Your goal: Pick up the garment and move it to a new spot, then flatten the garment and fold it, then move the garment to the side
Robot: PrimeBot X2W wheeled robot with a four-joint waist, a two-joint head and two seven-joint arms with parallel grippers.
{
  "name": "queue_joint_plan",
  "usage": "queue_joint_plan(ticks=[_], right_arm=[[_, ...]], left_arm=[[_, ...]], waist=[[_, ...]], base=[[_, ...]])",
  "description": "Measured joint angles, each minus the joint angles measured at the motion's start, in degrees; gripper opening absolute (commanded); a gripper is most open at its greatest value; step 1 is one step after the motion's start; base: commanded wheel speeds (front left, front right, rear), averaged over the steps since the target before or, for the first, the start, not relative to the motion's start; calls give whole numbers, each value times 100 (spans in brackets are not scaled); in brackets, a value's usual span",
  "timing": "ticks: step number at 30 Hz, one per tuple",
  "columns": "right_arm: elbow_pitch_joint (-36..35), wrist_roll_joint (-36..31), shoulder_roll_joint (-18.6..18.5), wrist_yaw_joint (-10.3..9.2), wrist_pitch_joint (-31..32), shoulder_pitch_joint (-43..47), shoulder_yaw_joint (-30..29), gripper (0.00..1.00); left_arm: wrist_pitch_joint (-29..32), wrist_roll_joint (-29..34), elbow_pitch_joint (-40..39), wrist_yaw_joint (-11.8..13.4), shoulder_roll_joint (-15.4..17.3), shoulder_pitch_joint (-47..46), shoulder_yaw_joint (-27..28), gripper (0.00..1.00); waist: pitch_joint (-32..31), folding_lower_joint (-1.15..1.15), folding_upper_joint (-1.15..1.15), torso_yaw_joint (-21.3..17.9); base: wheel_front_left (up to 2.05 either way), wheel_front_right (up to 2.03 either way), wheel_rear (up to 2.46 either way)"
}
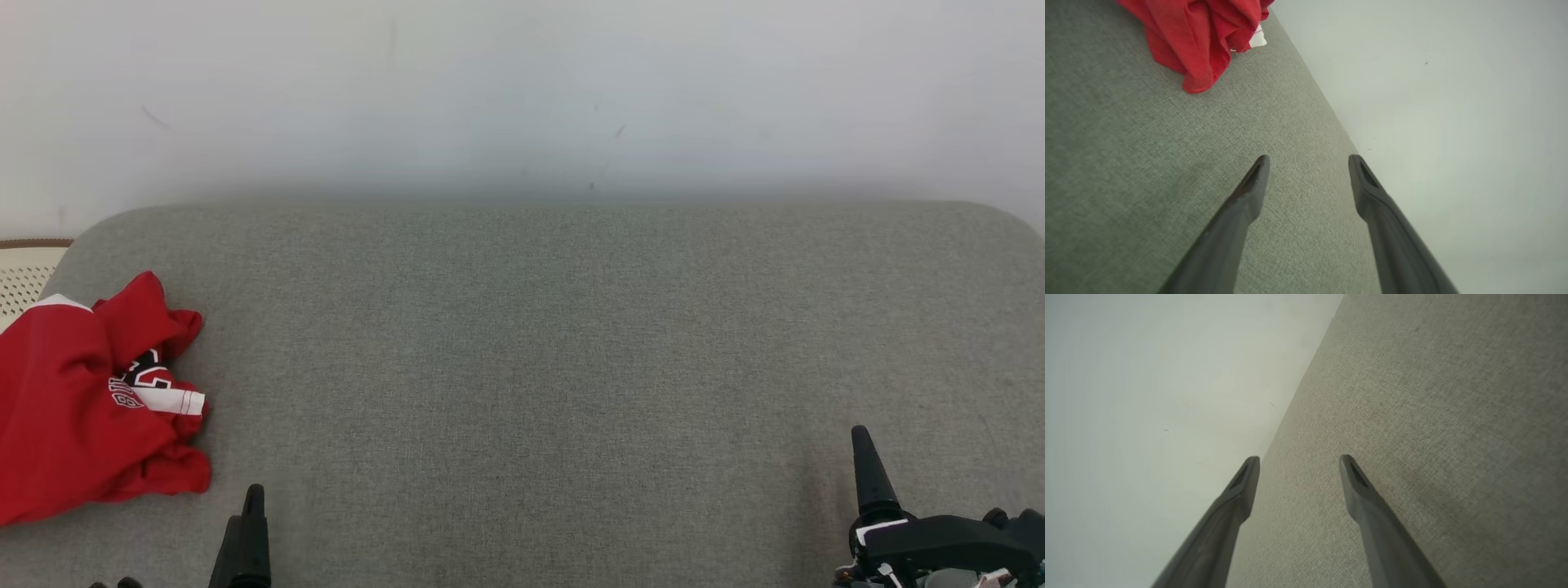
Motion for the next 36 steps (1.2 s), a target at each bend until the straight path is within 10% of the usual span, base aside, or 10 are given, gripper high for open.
queue_joint_plan(ticks=[36], right_arm=[[188, -2989, 20, 0, -671, -64, 260, 100]], left_arm=[[-598, 2797, 63, 500, 24, 2, -224, 100]], waist=[[-10, -1, 0, -56]], base=[[0, 0, 0]])
